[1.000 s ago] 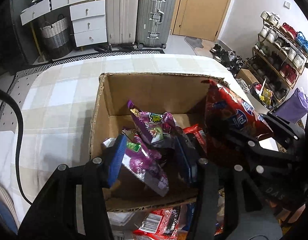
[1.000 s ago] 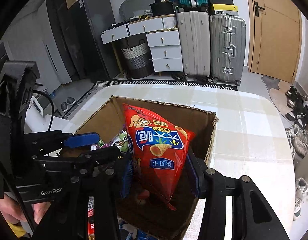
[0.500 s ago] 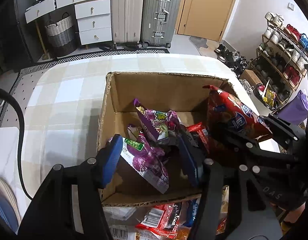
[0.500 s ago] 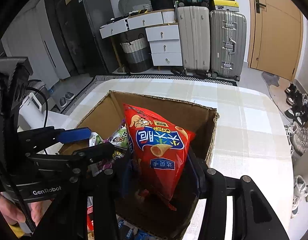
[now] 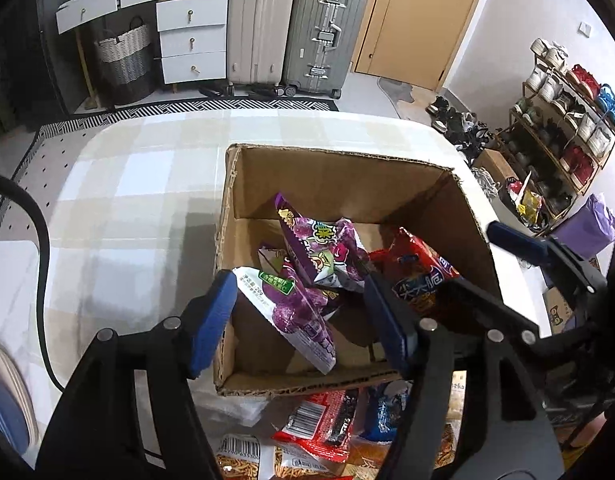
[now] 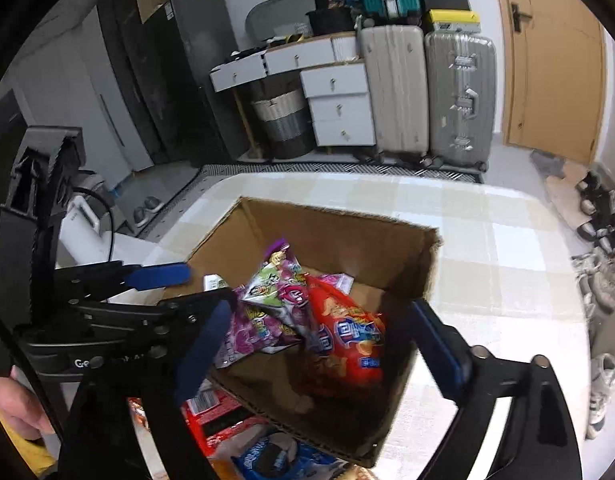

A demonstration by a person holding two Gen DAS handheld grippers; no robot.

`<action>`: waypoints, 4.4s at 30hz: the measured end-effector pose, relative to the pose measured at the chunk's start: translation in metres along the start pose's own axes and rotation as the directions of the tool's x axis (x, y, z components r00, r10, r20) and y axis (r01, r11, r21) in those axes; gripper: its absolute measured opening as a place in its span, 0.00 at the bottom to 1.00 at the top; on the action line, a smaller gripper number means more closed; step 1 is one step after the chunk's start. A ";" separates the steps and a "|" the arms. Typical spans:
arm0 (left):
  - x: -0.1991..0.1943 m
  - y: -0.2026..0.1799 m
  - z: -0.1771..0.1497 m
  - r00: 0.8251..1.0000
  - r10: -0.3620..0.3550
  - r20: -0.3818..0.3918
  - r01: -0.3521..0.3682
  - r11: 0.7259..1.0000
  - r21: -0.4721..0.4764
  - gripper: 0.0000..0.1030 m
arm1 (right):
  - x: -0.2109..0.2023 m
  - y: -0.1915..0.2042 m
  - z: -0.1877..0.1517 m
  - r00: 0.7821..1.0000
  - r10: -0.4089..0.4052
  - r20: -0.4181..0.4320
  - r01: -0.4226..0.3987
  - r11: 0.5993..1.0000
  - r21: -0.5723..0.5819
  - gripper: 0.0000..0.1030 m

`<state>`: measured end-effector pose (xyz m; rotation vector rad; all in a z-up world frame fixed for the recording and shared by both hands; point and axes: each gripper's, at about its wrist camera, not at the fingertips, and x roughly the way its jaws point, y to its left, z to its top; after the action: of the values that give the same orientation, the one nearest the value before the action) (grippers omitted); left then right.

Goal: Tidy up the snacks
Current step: 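Open right tool to release orange chip bag into the box, then move both open tools back toward the snack pile, then grasp noodle-snack bag with right tool while left tool grasps cake loaf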

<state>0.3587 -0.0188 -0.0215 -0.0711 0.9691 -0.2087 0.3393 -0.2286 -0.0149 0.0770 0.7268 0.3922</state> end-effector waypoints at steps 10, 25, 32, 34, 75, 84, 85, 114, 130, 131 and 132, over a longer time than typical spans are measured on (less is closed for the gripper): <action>-0.040 -0.011 -0.011 0.998 0.038 0.045 -0.039 0.999 0.012 0.85 | -0.029 0.007 -0.005 1.000 0.001 0.016 -0.001 1.000 -0.003 0.99; -0.159 -0.015 -0.058 0.984 0.088 0.157 -0.089 0.996 -0.001 0.93 | -0.124 0.058 -0.025 0.989 -0.044 0.139 0.054 0.996 -0.066 1.00; -0.232 -0.029 -0.100 0.962 0.109 0.252 -0.113 0.994 0.001 0.99 | -0.181 0.076 -0.046 0.974 -0.047 0.220 0.065 0.995 -0.072 1.00; -0.254 -0.034 -0.116 0.950 0.122 0.287 -0.126 0.992 -0.003 0.99 | -0.196 0.082 -0.055 0.970 -0.052 0.239 0.071 0.995 -0.070 1.00; -0.182 -0.024 -0.263 0.965 0.070 0.252 -0.073 0.997 0.000 0.99 | -0.133 0.045 -0.222 0.995 -0.077 0.062 0.074 0.995 0.063 1.00; -0.155 -0.022 -0.246 0.977 0.074 0.201 -0.073 0.997 -0.014 0.99 | -0.104 0.041 -0.215 0.997 -0.072 -0.009 0.073 0.996 0.047 0.99; -0.154 -0.021 -0.246 0.977 0.075 0.200 -0.073 0.997 -0.015 0.99 | -0.099 0.040 -0.214 0.997 -0.069 -0.024 0.070 0.996 0.046 0.99; -0.052 -0.032 -0.219 1.000 -0.024 -0.009 0.024 0.999 0.042 0.99 | -0.079 0.031 -0.210 0.993 0.008 -0.119 -0.004 0.999 0.033 0.51; -0.024 -0.027 -0.218 0.994 -0.084 -0.076 0.081 0.996 -0.042 0.98 | -0.083 0.022 -0.211 0.992 0.038 -0.119 -0.029 0.997 0.078 0.51; -0.024 -0.025 -0.217 0.993 -0.093 -0.069 0.090 0.995 -0.053 0.98 | -0.083 0.021 -0.211 0.992 0.038 -0.119 -0.029 0.996 0.080 0.51; -0.024 -0.024 -0.216 0.992 -0.106 -0.065 0.102 0.993 -0.064 0.95 | -0.083 0.021 -0.211 0.992 0.038 -0.120 -0.029 0.996 0.083 0.51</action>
<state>0.1642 -0.0301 -0.1208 -0.1707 1.0410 -0.2790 0.1371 -0.2545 -0.1160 0.1431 0.8622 0.4019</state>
